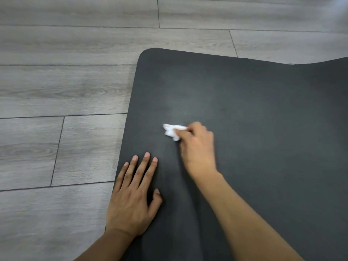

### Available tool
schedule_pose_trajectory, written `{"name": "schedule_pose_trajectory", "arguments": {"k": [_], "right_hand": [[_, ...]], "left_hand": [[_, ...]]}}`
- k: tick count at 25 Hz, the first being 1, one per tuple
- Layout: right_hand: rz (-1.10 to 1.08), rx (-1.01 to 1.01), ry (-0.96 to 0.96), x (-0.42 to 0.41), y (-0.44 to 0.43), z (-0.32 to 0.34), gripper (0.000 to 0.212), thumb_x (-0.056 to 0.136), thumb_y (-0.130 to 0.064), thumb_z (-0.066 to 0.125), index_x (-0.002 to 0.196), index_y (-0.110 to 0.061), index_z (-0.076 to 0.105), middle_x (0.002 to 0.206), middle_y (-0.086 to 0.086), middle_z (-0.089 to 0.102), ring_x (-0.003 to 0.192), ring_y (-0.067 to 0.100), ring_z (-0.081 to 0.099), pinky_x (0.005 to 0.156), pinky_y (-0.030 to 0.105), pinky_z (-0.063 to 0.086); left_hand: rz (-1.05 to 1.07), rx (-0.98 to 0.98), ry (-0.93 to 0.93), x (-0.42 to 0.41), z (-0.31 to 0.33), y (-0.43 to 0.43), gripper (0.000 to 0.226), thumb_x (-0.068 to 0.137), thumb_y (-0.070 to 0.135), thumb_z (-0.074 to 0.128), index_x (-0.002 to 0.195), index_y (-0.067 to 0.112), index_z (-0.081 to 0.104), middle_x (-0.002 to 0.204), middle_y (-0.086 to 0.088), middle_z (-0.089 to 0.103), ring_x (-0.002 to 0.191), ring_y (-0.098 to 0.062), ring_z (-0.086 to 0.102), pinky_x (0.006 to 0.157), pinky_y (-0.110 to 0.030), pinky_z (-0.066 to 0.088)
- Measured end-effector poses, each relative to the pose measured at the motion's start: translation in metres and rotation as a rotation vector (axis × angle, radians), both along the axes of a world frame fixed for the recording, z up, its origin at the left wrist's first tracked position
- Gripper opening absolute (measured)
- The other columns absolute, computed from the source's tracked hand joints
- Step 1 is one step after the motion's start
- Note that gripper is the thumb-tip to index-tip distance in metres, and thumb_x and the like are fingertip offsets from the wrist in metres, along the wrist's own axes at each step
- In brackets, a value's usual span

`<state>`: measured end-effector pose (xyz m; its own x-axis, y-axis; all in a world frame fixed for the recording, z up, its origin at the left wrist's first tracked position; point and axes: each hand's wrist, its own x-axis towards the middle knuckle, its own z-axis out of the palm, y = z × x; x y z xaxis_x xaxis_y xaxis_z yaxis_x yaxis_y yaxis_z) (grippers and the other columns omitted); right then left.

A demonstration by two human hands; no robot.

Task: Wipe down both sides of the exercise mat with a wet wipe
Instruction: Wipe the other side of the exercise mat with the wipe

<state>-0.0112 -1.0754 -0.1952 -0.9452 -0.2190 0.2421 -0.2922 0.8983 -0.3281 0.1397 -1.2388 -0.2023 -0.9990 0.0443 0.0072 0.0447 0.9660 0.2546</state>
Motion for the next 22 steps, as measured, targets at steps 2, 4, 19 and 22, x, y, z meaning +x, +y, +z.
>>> {"name": "schedule_pose_trajectory", "arguments": {"k": [2, 4, 19, 22], "right_hand": [[-0.184, -0.041, 0.024, -0.001, 0.044, -0.001, 0.033, 0.077, -0.01, 0.058, 0.1, -0.029, 0.073, 0.102, 0.004, 0.059, 0.084, 0.031, 0.055, 0.072, 0.04, 0.039], [-0.243, -0.035, -0.033, 0.005, 0.053, 0.002, 0.037, 0.079, -0.006, 0.061, 0.107, -0.029, 0.071, 0.11, 0.001, 0.058, 0.092, 0.029, 0.054, 0.078, 0.04, 0.038], [-0.093, 0.017, -0.051, 0.048, 0.024, 0.028, 0.031, 0.077, -0.016, 0.071, 0.104, -0.027, 0.06, 0.102, -0.003, 0.056, 0.081, 0.022, 0.053, 0.072, 0.033, 0.043], [0.087, 0.003, 0.002, 0.063, 0.021, 0.015, 0.021, 0.082, -0.018, 0.061, 0.101, -0.027, 0.065, 0.1, -0.009, 0.061, 0.084, 0.018, 0.056, 0.075, 0.028, 0.043]], "left_hand": [[0.003, -0.001, -0.007, 0.0, 0.0, 0.0, 0.075, 0.089, 0.039, 0.045, 0.161, 0.021, 0.029, 0.169, 0.003, 0.023, 0.157, -0.023, 0.018, 0.125, -0.048, 0.021], [0.007, 0.004, -0.016, 0.0, 0.0, 0.001, 0.075, 0.09, 0.04, 0.045, 0.161, 0.021, 0.028, 0.169, 0.003, 0.022, 0.157, -0.022, 0.018, 0.125, -0.048, 0.022], [0.033, -0.107, 0.097, 0.003, -0.001, 0.008, 0.07, 0.086, 0.038, 0.045, 0.151, 0.013, 0.048, 0.16, -0.008, 0.043, 0.144, -0.034, 0.045, 0.115, -0.05, 0.031], [0.047, -0.207, 0.177, 0.004, -0.006, 0.012, 0.066, 0.084, 0.035, 0.045, 0.142, 0.009, 0.059, 0.149, -0.014, 0.055, 0.133, -0.038, 0.056, 0.109, -0.052, 0.036]]}}
